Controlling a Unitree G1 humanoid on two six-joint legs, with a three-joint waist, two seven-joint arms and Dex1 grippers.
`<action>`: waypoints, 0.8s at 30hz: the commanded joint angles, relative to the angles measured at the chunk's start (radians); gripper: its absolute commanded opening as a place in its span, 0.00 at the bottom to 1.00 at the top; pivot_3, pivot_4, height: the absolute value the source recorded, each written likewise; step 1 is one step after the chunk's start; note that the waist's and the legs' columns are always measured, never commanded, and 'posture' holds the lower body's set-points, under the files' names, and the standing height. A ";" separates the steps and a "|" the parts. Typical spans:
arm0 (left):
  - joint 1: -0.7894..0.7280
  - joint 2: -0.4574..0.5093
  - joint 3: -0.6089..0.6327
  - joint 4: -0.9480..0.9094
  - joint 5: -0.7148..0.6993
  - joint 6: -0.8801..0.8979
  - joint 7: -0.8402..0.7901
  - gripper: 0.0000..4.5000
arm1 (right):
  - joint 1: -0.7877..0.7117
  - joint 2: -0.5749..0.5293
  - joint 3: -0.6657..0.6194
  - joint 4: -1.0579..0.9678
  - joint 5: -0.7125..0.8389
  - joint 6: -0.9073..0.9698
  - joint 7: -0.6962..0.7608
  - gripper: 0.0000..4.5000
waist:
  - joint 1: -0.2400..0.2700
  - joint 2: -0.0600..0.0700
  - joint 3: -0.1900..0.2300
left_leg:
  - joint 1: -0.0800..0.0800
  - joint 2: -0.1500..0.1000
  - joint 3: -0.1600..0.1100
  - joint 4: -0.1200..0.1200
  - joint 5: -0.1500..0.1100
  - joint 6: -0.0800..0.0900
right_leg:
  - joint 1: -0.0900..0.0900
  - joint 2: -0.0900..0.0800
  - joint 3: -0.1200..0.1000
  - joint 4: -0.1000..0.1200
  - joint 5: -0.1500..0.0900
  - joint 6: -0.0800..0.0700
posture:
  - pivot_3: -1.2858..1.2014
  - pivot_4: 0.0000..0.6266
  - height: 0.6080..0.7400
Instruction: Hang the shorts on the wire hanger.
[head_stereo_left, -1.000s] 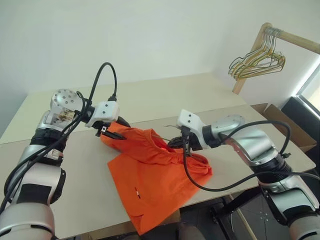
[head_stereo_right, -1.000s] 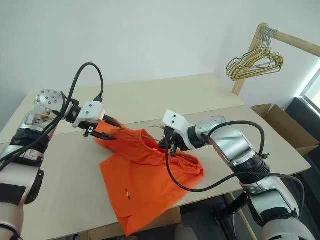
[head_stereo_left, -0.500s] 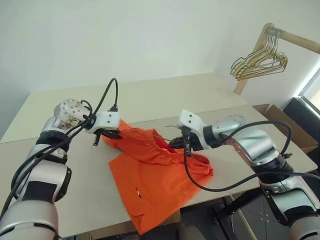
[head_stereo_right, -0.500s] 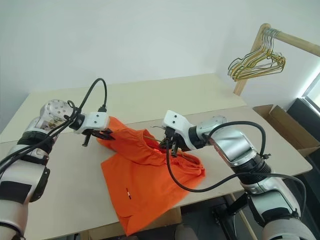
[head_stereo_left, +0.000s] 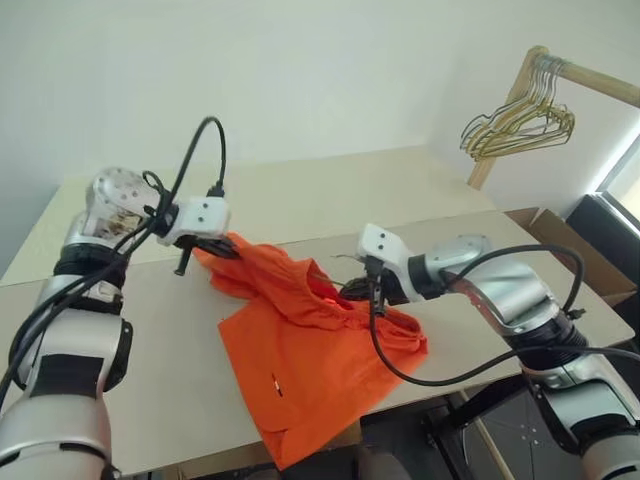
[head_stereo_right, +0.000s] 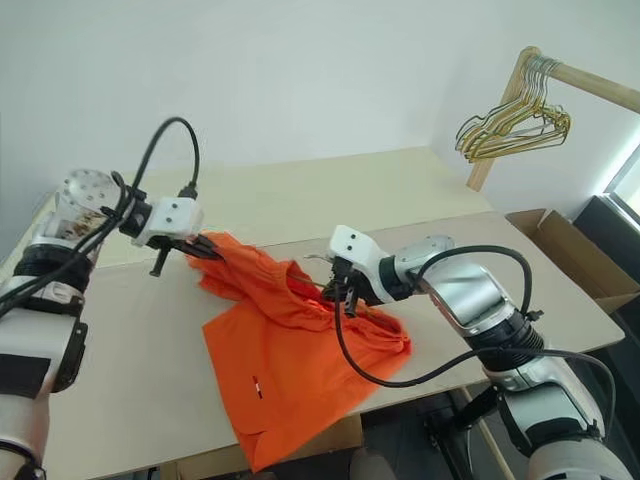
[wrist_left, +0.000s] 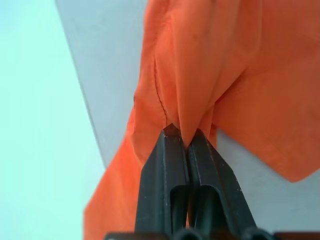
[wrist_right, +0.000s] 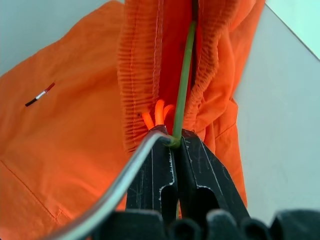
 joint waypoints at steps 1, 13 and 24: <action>-0.042 -0.001 0.040 -0.029 -0.059 0.027 -0.012 0.02 | 0.001 -0.012 0.008 -0.018 -0.023 -0.016 0.003 0.00 | -0.001 0.000 0.000 | 0.000 0.000 0.000 0.000 0.000 0.000 | 0.000 0.000 0.000 0.000 0.000 0.000 | 0.48 0.00 1.00; -0.092 -0.008 0.138 -0.021 -0.125 0.172 0.040 0.02 | 0.032 -0.006 0.025 0.006 -0.073 -0.030 -0.015 0.00 | 0.003 0.000 0.000 | 0.000 0.000 0.000 0.000 0.000 0.000 | 0.000 0.000 0.000 0.000 0.000 0.000 | 0.49 0.00 1.00; -0.044 0.060 0.143 -0.039 -0.103 0.202 0.050 0.02 | 0.054 -0.020 0.002 0.016 -0.077 -0.035 -0.026 0.00 | 0.008 0.000 0.000 | 0.001 0.000 0.000 0.000 0.000 0.000 | 0.000 0.000 0.000 0.000 0.000 0.000 | 0.49 0.00 1.00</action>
